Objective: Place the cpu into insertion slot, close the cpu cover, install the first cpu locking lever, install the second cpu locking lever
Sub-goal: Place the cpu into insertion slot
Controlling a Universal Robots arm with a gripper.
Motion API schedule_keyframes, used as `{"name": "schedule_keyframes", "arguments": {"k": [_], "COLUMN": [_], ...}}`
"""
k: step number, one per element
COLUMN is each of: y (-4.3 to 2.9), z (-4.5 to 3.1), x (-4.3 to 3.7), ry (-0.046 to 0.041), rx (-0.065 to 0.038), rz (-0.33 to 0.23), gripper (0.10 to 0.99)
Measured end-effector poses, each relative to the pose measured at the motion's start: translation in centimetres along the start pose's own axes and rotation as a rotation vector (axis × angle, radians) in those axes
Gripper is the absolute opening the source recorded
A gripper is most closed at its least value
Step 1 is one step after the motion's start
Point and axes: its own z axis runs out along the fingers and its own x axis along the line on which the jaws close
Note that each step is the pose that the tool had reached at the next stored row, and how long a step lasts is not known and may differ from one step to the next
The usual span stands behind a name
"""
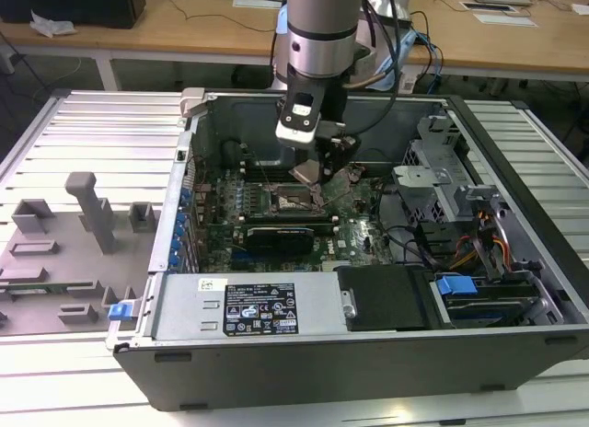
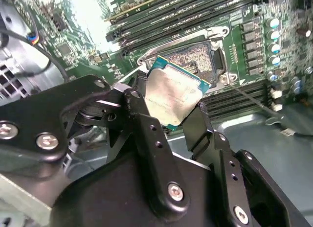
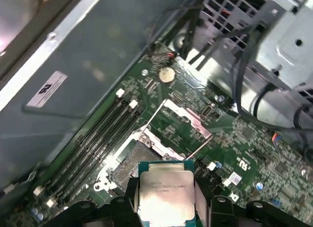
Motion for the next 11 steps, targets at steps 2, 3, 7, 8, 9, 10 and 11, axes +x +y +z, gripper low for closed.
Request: {"name": "schedule_keyframes", "arguments": {"k": [2, 3, 7, 8, 9, 10, 11], "y": [0.0, 0.0, -0.01, -0.01, -0.01, -0.01, -0.01], "z": [0.03, 0.03, 0.09, 0.11, 0.13, 0.14, 0.17], "x": [0.0, 0.0, 0.0, 0.0, 0.0, 0.0, 0.0], "ry": [-0.0044, -0.006, -0.0154, -0.0187, -0.0222, -0.0248, -0.0274], "rx": [0.0, 0.0, -0.001, -0.001, -0.001, -0.002, -0.002], "rz": [0.048, 0.066, 0.171, 0.208, 0.246, 0.276, 0.304], "gripper": [0.541, 0.541, 0.541, 0.541, 0.541, 0.541, 0.541]}}
